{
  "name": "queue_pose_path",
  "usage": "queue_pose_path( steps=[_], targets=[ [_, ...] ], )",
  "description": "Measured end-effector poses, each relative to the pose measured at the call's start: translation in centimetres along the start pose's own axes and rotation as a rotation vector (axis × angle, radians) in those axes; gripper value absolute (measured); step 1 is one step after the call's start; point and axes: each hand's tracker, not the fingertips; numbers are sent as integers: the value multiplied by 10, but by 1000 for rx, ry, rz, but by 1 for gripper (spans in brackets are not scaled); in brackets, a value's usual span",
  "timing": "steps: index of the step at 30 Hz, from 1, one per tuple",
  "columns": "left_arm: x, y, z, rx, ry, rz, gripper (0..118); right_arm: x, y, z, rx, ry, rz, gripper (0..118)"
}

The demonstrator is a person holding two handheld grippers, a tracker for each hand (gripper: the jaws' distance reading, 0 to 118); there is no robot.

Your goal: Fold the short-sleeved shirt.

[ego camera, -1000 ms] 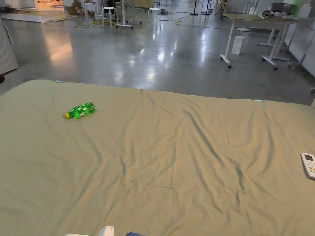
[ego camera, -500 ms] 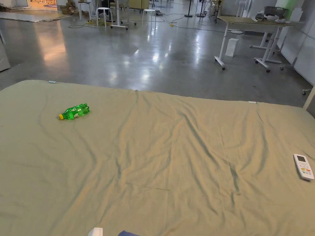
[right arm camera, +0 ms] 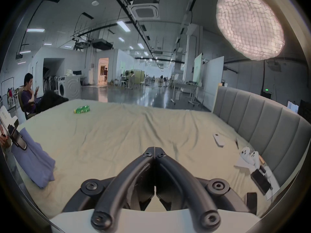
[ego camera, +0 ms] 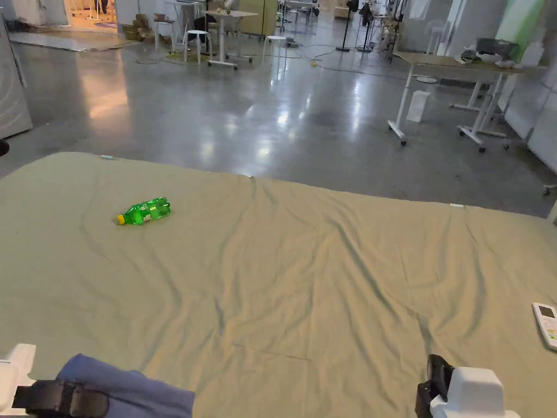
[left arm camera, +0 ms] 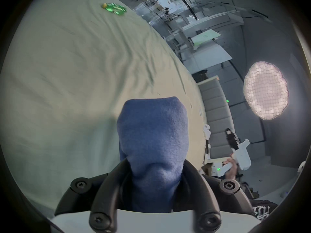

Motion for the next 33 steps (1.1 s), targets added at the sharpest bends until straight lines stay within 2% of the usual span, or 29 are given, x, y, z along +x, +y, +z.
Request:
queue_pose_path(
  steps=[6, 8, 11, 16, 18, 20, 23, 24, 27, 32, 33],
  targets=[
    [-51, 46, 71, -14, 224, -13, 21, 14, 23, 3, 48, -33, 9, 0],
    [-63, 56, 92, -15, 257, -15, 21, 15, 24, 5, 47, -41, 7, 0],
    [-69, 67, 115, -6, 329, -12, 21, 13, 22, 7, 41, -51, 26, 0],
    [-68, 71, 128, -42, 497, -86, 23, 6, 12, 2, 3, -45, 27, 0],
    [-93, 86, 127, -53, 542, -79, 38, 3, 7, -1, -4, -38, 29, 0],
    [-94, 85, 128, -47, 584, -69, 41, -1, 6, -2, -11, -29, 25, 0],
    [-91, 85, 134, 10, 672, -81, 65, -6, 7, -2, -12, -17, 32, 0],
    [-92, 87, 136, 20, 699, -72, 68, -7, 7, -2, -12, -14, 35, 0],
    [-83, 84, 137, 93, 787, -82, 68, -8, 6, -2, -11, -6, 37, 0],
    [-65, 87, 134, 218, 1008, -226, 68, -8, 3, -5, -18, 10, 26, 0],
    [-41, 76, 124, 247, 1032, -253, 68, -8, 3, -5, -17, 12, 26, 0]
  ],
)
